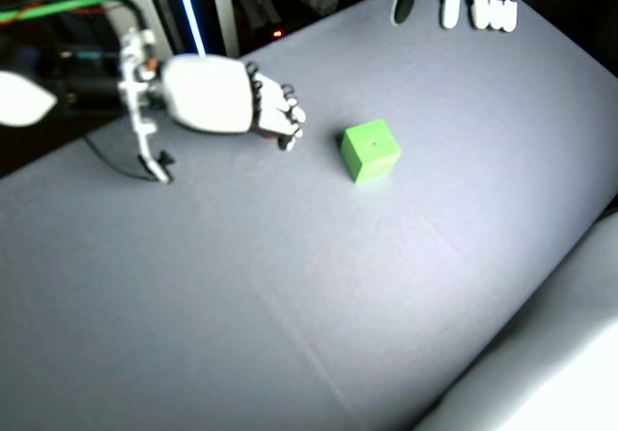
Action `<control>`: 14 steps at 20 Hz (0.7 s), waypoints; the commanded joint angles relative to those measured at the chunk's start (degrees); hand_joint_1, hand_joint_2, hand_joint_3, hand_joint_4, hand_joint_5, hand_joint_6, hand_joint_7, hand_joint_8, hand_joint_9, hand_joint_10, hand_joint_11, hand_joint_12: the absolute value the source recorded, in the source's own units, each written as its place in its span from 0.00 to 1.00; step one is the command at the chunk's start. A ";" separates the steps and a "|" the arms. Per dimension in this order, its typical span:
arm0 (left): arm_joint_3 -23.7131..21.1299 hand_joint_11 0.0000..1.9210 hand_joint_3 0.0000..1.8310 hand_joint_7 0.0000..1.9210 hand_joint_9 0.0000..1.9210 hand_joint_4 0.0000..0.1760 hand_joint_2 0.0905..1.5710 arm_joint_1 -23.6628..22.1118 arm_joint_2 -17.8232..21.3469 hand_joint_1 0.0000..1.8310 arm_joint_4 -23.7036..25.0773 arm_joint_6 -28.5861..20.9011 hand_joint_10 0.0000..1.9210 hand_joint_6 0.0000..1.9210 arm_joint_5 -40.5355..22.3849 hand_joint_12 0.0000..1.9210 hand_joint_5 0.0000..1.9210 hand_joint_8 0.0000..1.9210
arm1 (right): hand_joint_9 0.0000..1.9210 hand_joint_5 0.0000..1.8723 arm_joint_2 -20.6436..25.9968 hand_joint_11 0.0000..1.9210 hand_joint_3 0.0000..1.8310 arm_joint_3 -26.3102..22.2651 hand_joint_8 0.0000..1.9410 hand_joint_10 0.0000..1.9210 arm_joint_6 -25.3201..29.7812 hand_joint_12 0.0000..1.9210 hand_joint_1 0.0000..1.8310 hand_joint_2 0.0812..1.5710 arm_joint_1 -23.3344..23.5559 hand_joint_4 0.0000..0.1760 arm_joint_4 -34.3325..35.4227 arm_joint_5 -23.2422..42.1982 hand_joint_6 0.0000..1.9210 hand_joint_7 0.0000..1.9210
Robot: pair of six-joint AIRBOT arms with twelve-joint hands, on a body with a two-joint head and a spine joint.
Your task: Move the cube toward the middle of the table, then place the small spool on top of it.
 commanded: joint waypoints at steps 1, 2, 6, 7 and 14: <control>-0.15 0.00 0.00 0.08 0.09 0.34 0.58 -0.21 0.13 0.47 0.32 -0.06 0.00 0.00 -7.56 0.31 0.15 0.00 | 0.26 0.25 -0.11 0.11 0.00 0.31 0.00 0.00 0.28 0.51 0.53 0.60 0.67 0.05 1.61 4.81 0.00 0.21; -0.14 0.00 0.00 0.08 0.09 0.38 0.58 -0.24 -0.01 0.47 0.32 -0.06 0.00 0.00 -7.60 0.31 0.15 0.00 | 0.27 0.26 -0.50 0.12 0.00 0.56 0.00 0.01 0.28 0.51 0.53 0.59 0.84 0.00 1.60 4.55 0.00 0.22; -0.13 0.00 0.00 0.07 0.03 0.61 0.60 -0.25 -0.30 0.48 0.29 -0.20 0.00 0.00 -7.93 0.08 0.13 0.00 | 0.30 0.27 -2.01 0.13 0.00 1.72 0.00 0.01 0.28 0.50 0.53 0.61 1.71 0.04 1.03 2.89 0.00 0.24; -0.13 0.00 0.00 0.07 0.03 0.65 0.60 -0.25 -0.33 0.49 0.29 -0.20 0.00 0.00 -7.91 0.06 0.13 0.00 | 0.32 0.27 -2.40 0.14 0.00 2.01 0.01 0.02 0.28 0.50 0.54 0.61 1.78 0.00 1.04 2.67 0.00 0.25; 0.06 0.00 0.00 0.07 0.04 0.61 0.60 -0.24 -0.41 0.47 0.33 -0.29 0.00 0.00 -7.42 0.07 0.13 0.00 | 0.46 0.37 -3.97 0.24 0.00 3.13 0.02 0.07 0.28 0.51 0.55 0.61 2.29 0.00 1.04 2.04 0.00 0.37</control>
